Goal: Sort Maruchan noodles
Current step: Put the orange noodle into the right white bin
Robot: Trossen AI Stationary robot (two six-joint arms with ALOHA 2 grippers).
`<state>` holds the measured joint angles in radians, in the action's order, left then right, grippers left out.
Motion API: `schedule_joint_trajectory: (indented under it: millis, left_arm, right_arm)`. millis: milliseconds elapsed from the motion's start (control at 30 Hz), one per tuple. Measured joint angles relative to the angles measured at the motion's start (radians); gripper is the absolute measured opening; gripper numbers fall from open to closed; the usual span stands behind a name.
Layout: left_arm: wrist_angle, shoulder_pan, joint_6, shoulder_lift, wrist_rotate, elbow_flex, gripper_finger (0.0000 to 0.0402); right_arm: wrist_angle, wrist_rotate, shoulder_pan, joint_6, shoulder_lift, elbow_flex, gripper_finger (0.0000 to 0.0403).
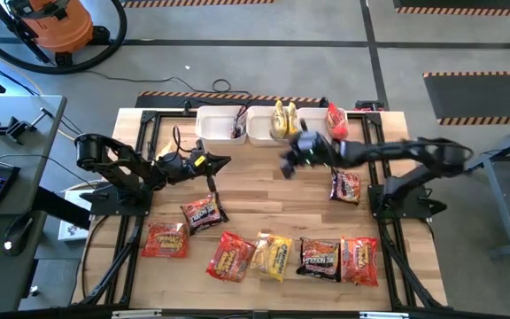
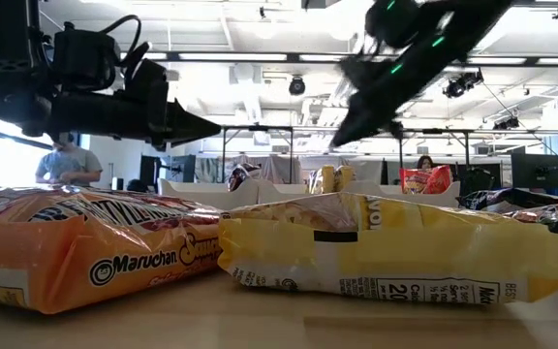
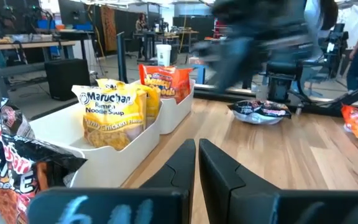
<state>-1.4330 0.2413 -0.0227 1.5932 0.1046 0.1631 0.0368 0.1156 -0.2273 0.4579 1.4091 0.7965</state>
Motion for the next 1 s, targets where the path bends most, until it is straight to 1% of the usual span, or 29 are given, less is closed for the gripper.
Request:
schedule_joint_trajectory:
  millis: [100, 200, 267, 333, 400, 467, 533, 567, 633, 700, 767, 900, 1000]
  left_arm:
    - [0.001, 0.0, -0.003, 0.0, -0.007, 0.003, 0.0014]
    - [0.004, 0.0, -0.003, 0.0, -0.017, 0.006, 0.0014]
    - [0.005, 0.0, -0.003, 0.0, -0.017, 0.008, 0.0014]
    - [0.007, 0.0, -0.003, 0.0, -0.017, 0.008, 0.0014]
    - [0.009, 0.0, -0.008, 0.0, -0.018, 0.008, 0.0014]
    - [0.008, 0.0, -0.014, 0.0, -0.023, 0.008, 0.0014]
    - [0.008, 0.0, -0.019, 0.0, -0.027, 0.008, 0.0014]
    - [0.008, 0.0, -0.019, 0.0, -0.029, 0.008, 0.0014]
    - [0.008, 0.0, -0.019, 0.0, -0.034, 0.008, 0.0014]
    - [0.007, 0.0, -0.019, 0.0, -0.034, 0.008, 0.0014]
    - [0.007, 0.0, -0.019, 0.0, -0.034, 0.008, 0.0014]
    - [0.007, 0.0, -0.02, 0.0, -0.034, 0.008, 0.0014]
    - [0.007, 0.0, -0.025, 0.0, -0.034, 0.008, 0.0014]
  right_arm:
    - [0.237, -0.02, 0.15, 0.253, -0.111, -0.008, 0.0]
    - [0.427, -0.01, 0.338, 0.548, -0.166, 0.022, 0.0]
    - [0.505, -0.014, 0.463, 0.756, -0.173, 0.042, 0.0]
    - [0.543, -0.026, 0.576, 0.961, -0.171, 0.045, 0.0]
    - [0.562, -0.03, 0.676, 1.162, -0.159, 0.046, 0.0]
    - [0.627, -0.036, 0.763, 1.365, -0.145, 0.046, 0.0]
    - [0.691, -0.085, 0.828, 1.549, -0.118, 0.046, 0.0]
    - [0.711, -0.128, 0.854, 1.626, -0.105, 0.042, 0.0]
    - [0.718, -0.255, 0.892, 1.759, -0.075, 0.031, 0.0]
    - [0.697, -0.386, 0.919, 1.857, -0.045, 0.018, 0.0]
    - [0.671, -0.47, 0.933, 1.876, -0.012, 0.018, 0.0]
    - [0.68, -0.478, 0.915, 1.851, 0.036, 0.018, 0.0]
    - [0.731, -0.465, 0.893, 1.793, 0.062, 0.018, 0.0]
